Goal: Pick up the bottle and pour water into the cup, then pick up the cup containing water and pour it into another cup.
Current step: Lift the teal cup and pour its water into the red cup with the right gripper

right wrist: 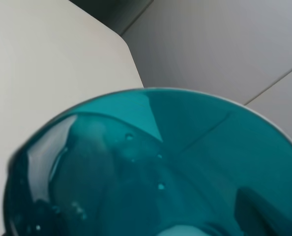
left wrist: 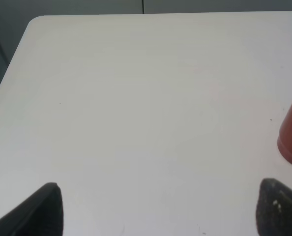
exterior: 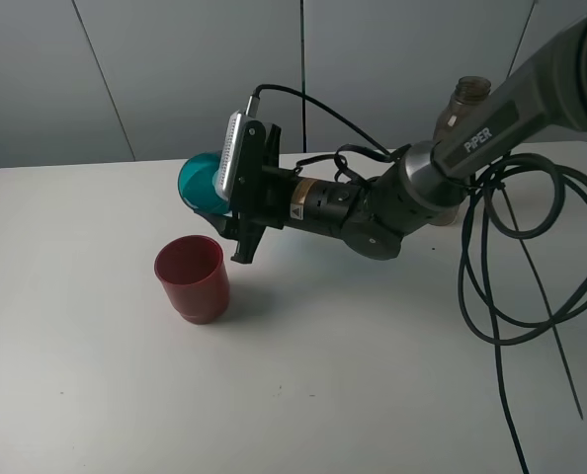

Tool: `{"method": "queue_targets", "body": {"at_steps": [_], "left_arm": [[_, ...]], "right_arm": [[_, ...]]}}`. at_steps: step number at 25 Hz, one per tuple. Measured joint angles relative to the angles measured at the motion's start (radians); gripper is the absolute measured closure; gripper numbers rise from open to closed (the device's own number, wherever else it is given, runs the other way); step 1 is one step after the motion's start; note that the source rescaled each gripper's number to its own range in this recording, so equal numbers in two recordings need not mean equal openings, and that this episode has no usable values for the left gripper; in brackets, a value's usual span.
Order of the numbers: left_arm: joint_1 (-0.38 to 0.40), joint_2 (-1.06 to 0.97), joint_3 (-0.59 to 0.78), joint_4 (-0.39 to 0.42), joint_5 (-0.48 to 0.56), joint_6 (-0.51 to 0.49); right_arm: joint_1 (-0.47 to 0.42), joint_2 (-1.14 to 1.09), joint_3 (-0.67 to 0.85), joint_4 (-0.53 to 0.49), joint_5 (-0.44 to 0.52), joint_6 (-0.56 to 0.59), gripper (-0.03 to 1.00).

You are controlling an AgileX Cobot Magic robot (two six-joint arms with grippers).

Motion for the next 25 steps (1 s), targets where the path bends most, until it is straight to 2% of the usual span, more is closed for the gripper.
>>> {"method": "queue_targets", "body": {"at_steps": [9,15,25], "left_arm": [[0.000,0.000,0.000,0.000,0.000,0.000],[0.000,0.000,0.000,0.000,0.000,0.000],[0.000,0.000,0.000,0.000,0.000,0.000]], "right_arm": [[0.000,0.000,0.000,0.002,0.000,-0.217,0.92],[0.000,0.000,0.000,0.029,-0.002,-0.312,0.92],[0.000,0.000,0.000,0.040,-0.078,-0.360,0.92]]}}
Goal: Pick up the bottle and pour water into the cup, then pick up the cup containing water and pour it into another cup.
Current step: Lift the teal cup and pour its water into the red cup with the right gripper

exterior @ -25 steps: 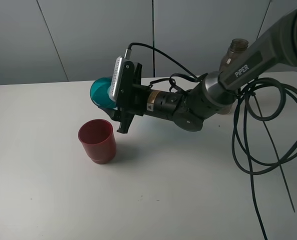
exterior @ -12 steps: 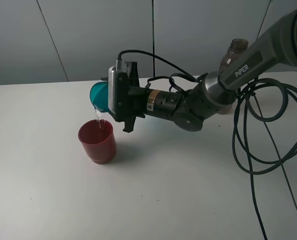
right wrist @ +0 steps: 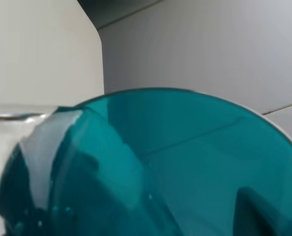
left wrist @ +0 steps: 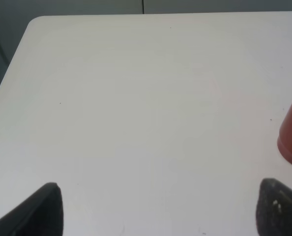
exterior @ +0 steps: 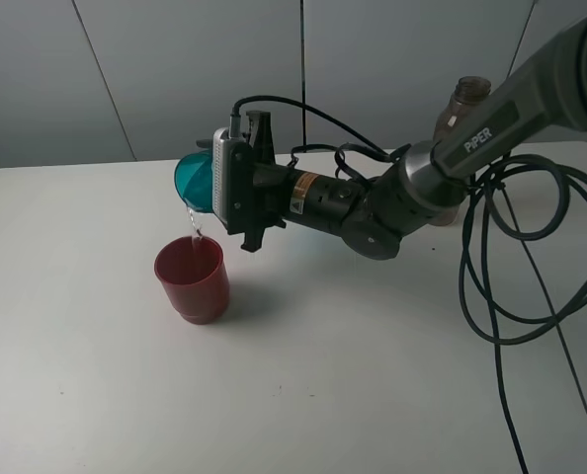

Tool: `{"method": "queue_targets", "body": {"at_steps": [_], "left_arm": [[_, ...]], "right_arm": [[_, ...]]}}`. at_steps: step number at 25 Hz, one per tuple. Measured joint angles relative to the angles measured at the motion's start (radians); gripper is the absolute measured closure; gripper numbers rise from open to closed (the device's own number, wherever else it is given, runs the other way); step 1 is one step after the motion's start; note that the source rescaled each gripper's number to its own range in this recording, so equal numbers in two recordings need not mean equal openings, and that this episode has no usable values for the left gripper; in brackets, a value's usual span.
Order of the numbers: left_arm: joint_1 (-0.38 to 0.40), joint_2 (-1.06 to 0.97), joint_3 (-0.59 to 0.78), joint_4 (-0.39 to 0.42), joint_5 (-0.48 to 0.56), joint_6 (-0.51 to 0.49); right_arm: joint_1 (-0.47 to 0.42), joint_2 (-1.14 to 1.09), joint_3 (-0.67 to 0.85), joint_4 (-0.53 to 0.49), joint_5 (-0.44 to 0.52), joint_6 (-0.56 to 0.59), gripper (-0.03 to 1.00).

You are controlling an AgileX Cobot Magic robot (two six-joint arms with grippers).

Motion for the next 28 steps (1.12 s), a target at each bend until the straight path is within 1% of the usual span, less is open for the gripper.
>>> {"method": "queue_targets", "body": {"at_steps": [6,12,18,23,28], "left_arm": [[0.000,0.000,0.000,0.000,0.000,0.000],[0.000,0.000,0.000,0.000,0.000,0.004],[0.000,0.000,0.000,0.000,0.000,0.006],[0.000,0.000,0.000,0.000,0.000,0.004],[0.000,0.000,0.000,0.000,0.000,0.004]], "right_arm": [[0.000,0.000,0.000,0.000,-0.016,-0.019,0.92],[0.010,0.000,0.000,0.004,-0.028,-0.106,0.92],[0.035,0.000,0.000,0.009,-0.032,-0.168,0.92],[0.039,0.000,0.000,0.018,-0.032,-0.271,0.92],[0.043,0.000,0.000,0.018,-0.037,-0.318,0.92]]}}
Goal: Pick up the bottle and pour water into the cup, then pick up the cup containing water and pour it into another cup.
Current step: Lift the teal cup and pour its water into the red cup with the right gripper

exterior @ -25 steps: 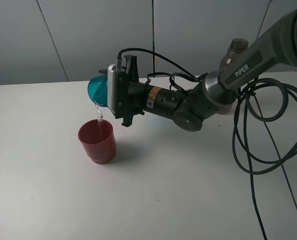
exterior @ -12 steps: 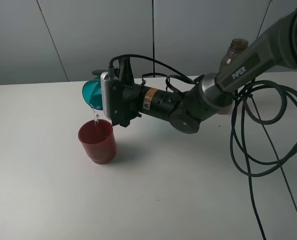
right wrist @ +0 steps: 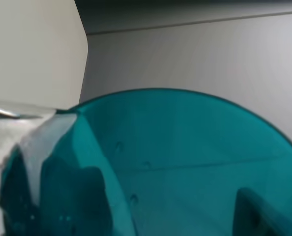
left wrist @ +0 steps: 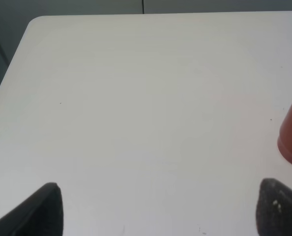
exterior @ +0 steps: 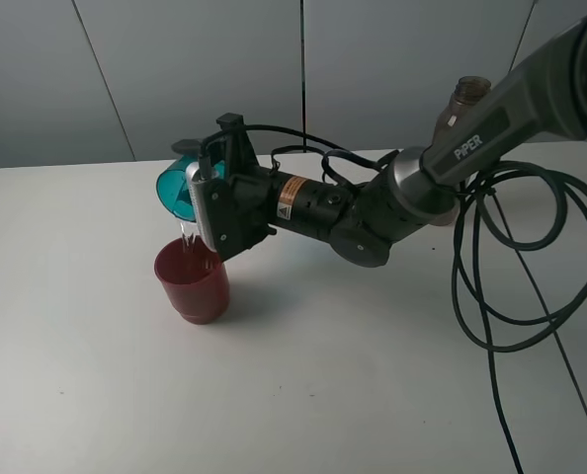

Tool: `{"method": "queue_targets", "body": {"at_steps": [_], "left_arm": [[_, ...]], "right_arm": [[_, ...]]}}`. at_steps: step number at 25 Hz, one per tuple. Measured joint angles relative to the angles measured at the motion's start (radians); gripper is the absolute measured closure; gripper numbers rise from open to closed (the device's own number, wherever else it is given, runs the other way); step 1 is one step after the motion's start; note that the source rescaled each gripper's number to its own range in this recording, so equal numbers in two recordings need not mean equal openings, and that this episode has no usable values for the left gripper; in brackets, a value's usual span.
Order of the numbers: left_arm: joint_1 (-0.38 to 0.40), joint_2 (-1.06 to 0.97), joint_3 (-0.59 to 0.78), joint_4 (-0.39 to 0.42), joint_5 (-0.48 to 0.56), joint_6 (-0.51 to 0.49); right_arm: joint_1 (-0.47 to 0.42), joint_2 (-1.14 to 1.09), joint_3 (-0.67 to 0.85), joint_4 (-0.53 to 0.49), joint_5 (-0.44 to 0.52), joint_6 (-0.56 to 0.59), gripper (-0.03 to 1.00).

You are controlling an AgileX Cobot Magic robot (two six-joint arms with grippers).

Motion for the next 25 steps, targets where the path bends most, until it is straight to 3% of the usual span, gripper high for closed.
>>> {"method": "queue_targets", "body": {"at_steps": [14,25], "left_arm": [[0.000,0.000,0.000,0.000,0.000,0.000],[0.000,0.000,0.000,0.000,0.000,0.000]], "right_arm": [[0.000,-0.008,0.000,0.030,-0.103,-0.128,0.92],[0.000,-0.008,-0.002,0.001,-0.116,-0.306,0.92]]}}
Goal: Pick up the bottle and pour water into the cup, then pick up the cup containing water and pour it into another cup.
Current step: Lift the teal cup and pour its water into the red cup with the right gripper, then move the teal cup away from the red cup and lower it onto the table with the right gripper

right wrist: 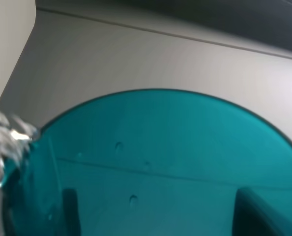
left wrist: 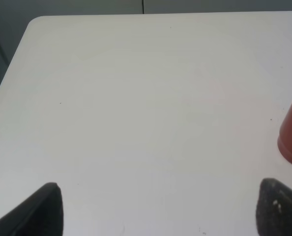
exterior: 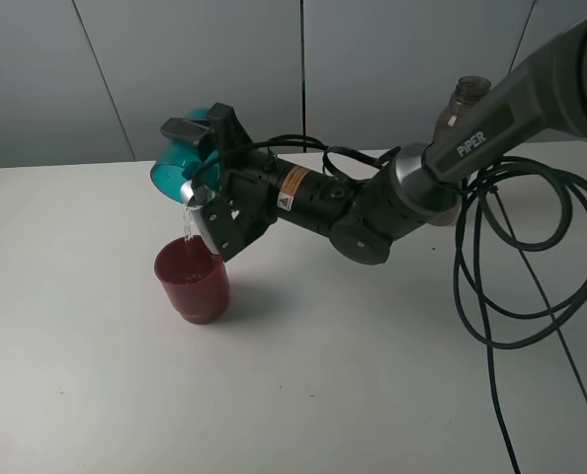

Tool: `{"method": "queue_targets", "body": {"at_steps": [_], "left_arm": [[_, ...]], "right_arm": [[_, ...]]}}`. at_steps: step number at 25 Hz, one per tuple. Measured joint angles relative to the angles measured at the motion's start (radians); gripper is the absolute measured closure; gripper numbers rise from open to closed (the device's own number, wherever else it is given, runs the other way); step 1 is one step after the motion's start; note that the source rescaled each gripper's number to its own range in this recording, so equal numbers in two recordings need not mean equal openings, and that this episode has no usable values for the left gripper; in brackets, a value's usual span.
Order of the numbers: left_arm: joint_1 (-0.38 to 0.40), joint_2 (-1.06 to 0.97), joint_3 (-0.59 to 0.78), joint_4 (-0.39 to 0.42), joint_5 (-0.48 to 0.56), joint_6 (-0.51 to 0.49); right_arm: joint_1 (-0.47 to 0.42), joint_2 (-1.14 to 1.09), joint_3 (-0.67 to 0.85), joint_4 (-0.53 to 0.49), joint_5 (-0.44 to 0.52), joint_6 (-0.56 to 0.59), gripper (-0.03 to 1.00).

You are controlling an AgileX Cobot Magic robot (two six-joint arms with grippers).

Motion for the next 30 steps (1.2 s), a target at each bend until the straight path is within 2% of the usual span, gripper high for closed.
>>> {"method": "queue_targets", "body": {"at_steps": [9,14,16,20,27,30], "left_arm": [[0.000,0.000,0.000,0.000,0.000,0.000],[0.000,0.000,0.000,0.000,0.000,0.000],[0.000,0.000,0.000,0.000,0.000,0.000],[0.000,0.000,0.000,0.000,0.000,0.000],[0.000,0.000,0.000,0.000,0.000,0.000],[0.000,0.000,0.000,0.000,0.000,0.000]], "right_arm": [[0.000,0.000,0.000,-0.008,-0.022,-0.031,0.92],[0.000,0.000,0.000,-0.010,-0.014,-0.011,0.92],[0.000,0.000,0.000,-0.003,0.001,0.059,0.92],[0.000,0.000,0.000,0.041,0.018,0.271,0.92],[0.000,-0.002,0.000,0.225,0.018,0.648,0.92],[0.000,-0.023,0.000,0.297,0.071,0.777,0.92]]}}
